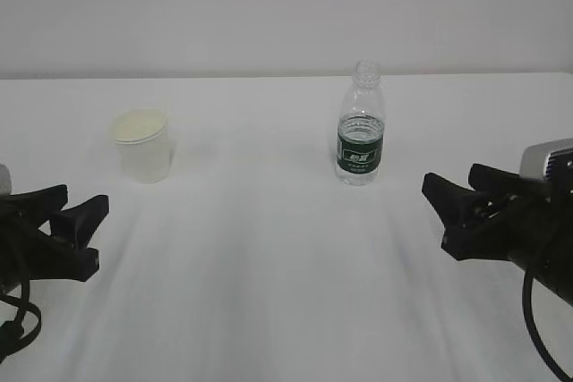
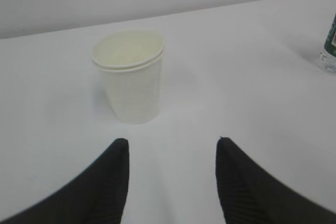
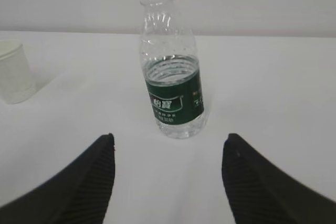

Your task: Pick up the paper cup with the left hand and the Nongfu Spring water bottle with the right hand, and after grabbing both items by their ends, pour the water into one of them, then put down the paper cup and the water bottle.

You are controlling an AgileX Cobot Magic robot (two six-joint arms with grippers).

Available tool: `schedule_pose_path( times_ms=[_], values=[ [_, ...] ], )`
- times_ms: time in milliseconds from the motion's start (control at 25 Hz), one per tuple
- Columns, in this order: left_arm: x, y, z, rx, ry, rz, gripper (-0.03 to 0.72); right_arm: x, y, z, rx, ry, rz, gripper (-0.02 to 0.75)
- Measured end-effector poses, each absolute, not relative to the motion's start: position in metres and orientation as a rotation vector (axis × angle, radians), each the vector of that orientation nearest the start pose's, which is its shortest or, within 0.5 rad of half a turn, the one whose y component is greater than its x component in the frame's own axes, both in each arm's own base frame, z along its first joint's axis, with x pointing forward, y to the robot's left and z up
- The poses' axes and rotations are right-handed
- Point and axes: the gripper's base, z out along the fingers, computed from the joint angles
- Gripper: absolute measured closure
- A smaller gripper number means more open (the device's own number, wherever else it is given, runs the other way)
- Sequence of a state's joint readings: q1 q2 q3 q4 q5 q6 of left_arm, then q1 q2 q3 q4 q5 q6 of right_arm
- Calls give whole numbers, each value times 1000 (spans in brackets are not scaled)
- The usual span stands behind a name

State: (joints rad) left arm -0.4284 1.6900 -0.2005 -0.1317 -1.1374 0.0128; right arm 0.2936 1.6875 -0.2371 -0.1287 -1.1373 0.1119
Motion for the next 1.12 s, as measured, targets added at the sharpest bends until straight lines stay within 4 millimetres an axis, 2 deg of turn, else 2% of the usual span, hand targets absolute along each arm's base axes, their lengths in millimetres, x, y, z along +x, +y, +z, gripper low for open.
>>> schedule_pose_path(
  times_ms=[280,360,560,880,1120],
  values=[
    [207,-83,128,268,1838,-229,312,225,68,114,-173,1896,276,252],
    [207,-83,128,270,1838,-230,312,230,70,110,-173,1902,275,225],
    [207,-84,128,267,1838,-235,312,249,82,108,-245,1868,320,121],
    [207,-84,128,266,1837,-239,312,286,98,94,-309,1833,354,106],
    [207,-84,128,264,1837,-241,319,305,107,83,-353,1814,376,105]
  ],
)
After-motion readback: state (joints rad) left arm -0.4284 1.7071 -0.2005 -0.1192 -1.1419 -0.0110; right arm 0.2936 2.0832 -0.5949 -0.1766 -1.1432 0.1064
